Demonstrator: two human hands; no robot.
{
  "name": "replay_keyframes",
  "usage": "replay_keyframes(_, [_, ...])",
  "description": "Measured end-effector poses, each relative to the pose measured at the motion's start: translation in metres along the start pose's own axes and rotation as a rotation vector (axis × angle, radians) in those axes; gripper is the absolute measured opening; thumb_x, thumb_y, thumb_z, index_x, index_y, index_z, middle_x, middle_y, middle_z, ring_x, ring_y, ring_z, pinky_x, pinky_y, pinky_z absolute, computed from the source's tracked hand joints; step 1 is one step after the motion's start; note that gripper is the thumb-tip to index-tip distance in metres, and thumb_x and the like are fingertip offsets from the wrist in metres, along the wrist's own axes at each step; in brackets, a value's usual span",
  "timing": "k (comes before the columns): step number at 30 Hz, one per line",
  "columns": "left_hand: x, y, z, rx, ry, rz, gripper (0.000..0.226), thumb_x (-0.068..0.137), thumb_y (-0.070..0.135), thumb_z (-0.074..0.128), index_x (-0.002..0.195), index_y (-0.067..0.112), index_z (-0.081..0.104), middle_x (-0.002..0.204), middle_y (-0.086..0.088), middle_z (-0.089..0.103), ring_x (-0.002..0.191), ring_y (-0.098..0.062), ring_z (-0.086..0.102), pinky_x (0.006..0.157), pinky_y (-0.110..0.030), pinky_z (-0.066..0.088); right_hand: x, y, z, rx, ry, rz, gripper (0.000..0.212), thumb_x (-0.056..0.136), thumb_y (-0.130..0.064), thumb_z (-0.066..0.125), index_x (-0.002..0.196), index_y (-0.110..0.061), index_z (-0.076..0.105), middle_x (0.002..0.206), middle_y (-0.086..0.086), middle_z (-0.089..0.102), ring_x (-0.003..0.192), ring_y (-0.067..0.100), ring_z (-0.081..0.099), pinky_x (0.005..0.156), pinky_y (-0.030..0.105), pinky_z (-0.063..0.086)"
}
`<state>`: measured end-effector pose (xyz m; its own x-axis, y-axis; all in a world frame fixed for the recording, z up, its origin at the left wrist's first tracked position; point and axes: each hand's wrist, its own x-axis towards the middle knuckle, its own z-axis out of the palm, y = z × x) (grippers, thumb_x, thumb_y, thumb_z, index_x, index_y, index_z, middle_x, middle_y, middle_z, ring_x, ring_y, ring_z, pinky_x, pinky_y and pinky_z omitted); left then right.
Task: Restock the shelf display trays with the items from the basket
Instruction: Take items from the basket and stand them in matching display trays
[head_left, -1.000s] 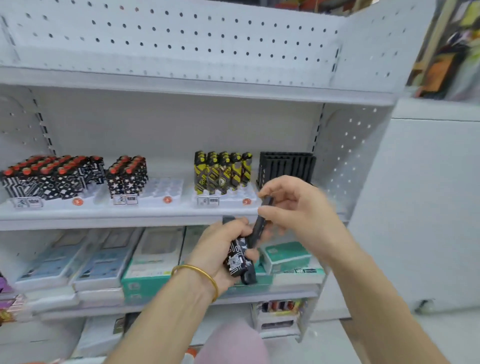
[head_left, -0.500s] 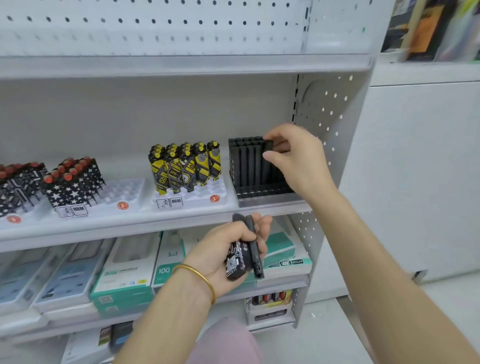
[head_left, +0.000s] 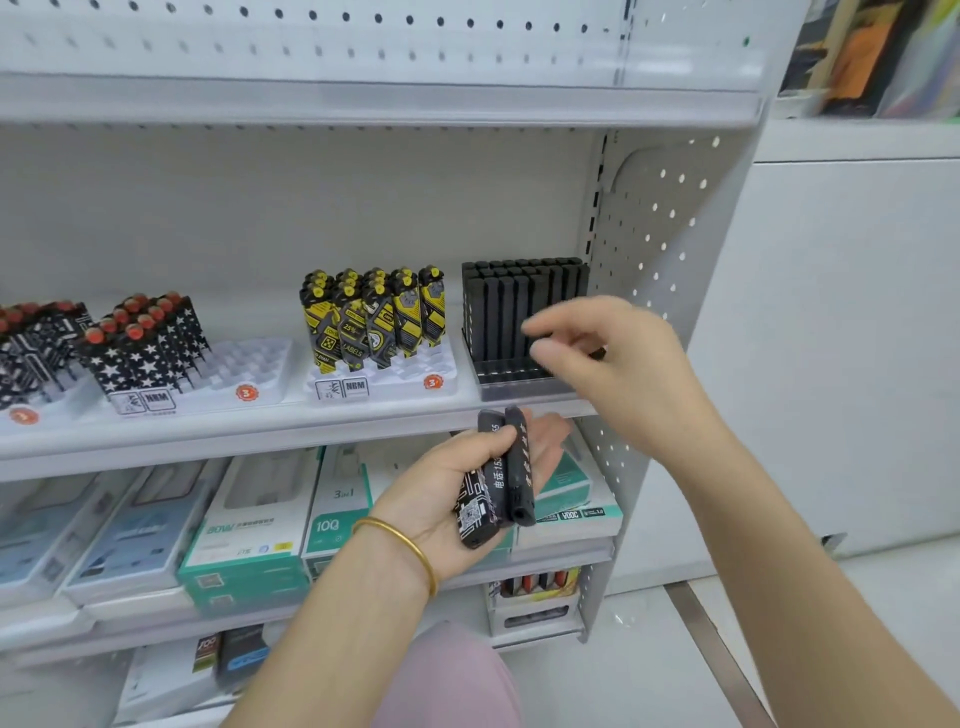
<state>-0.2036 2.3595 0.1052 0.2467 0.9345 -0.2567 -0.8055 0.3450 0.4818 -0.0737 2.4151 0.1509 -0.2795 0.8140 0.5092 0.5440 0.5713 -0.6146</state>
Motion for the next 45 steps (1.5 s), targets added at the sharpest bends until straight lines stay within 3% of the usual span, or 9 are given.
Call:
replay_keyframes(7, [0.0,0.0,0.01,0.113,-0.006,0.026,0.017,0.075,0.005,0.052,0.083,-0.001,0.066,0.073,-0.013,0.07,0.057,-0.02,0.068,0.05,-0.025,0.055,-0.02,-0.006,-0.02,0.18,-0.434,-0.067,0.03,0.067,-0.018,0.083,0.094,-0.025,0.071,0.098,-0.005,0.06,0.087,0.005,0.061,0.086,0.026,0.05])
replay_keyframes(11, [0.001,0.001,0.01,0.081,-0.015,0.032,0.02,0.078,0.007,0.054,0.091,-0.003,0.065,0.081,-0.017,0.071,0.071,-0.024,0.071,0.062,-0.034,0.057,-0.026,0.003,-0.024,0.13,-0.555,-0.181,0.046,0.064,-0.014,0.084,0.106,-0.025,0.067,0.11,-0.001,0.055,0.09,0.009,0.06,0.091,0.023,0.047])
replay_keyframes(17, [0.001,0.001,0.014,0.038,0.035,0.02,0.021,0.094,0.014,0.048,0.091,-0.002,0.061,0.073,-0.018,0.069,0.056,-0.023,0.069,0.041,-0.028,0.054,-0.028,0.008,-0.024,0.238,-0.446,-0.222,0.03,0.077,-0.015,0.071,0.106,-0.019,0.068,0.109,0.003,0.061,0.092,0.008,0.061,0.086,0.017,0.047])
replay_keyframes(24, [0.0,0.001,0.013,0.007,0.134,-0.062,0.015,0.084,0.016,0.061,0.08,0.002,0.06,0.059,-0.01,0.062,0.044,-0.016,0.062,0.04,-0.023,0.052,-0.023,0.016,-0.014,0.519,-0.179,-0.032,0.023,0.094,-0.007,0.051,0.114,-0.014,0.06,0.094,0.008,0.069,0.082,0.019,0.066,0.078,0.036,0.055])
replay_keyframes(29, [0.002,0.0,0.015,0.008,0.131,-0.088,0.015,0.084,0.016,0.062,0.079,0.003,0.059,0.058,-0.008,0.06,0.042,-0.014,0.06,0.039,-0.022,0.051,-0.019,0.02,-0.008,0.625,-0.066,0.031,0.023,0.091,0.0,0.053,0.109,-0.012,0.061,0.102,0.015,0.068,0.083,0.02,0.066,0.072,0.029,0.054])
replay_keyframes(32, [0.004,-0.001,0.015,0.02,0.131,-0.091,0.015,0.085,0.016,0.062,0.079,0.003,0.058,0.058,-0.007,0.059,0.041,-0.013,0.058,0.038,-0.02,0.05,-0.016,0.02,-0.007,0.615,-0.053,0.026,0.027,0.089,0.001,0.056,0.109,-0.016,0.062,0.102,0.014,0.067,0.086,0.018,0.065,0.072,0.027,0.055])
replay_keyframes(38, [0.011,-0.001,0.012,0.024,0.139,-0.106,0.009,0.089,0.006,0.053,0.092,-0.001,0.058,0.059,-0.006,0.056,0.037,-0.008,0.049,0.037,-0.012,0.041,0.022,0.024,-0.012,0.313,0.363,0.048,0.021,0.086,-0.007,0.06,0.101,-0.02,0.054,0.088,-0.003,0.061,0.077,0.009,0.059,0.066,0.025,0.055])
replay_keyframes(42, [0.014,0.0,0.009,0.026,0.134,-0.092,0.02,0.09,0.001,0.044,0.104,-0.003,0.059,0.063,-0.008,0.057,0.04,-0.009,0.05,0.039,-0.014,0.042,0.039,0.029,-0.002,0.094,0.278,0.018,0.02,0.086,-0.008,0.06,0.105,-0.014,0.058,0.081,-0.017,0.052,0.071,-0.002,0.053,0.074,0.016,0.047])
replay_keyframes(45, [0.013,0.0,0.009,0.01,0.124,-0.102,0.022,0.089,0.0,0.044,0.103,-0.005,0.06,0.062,-0.009,0.058,0.041,-0.01,0.052,0.04,-0.016,0.046,0.043,0.032,0.006,0.015,0.244,-0.01,0.023,0.087,-0.007,0.06,0.109,-0.014,0.059,0.088,-0.006,0.057,0.075,0.01,0.057,0.08,0.03,0.051])
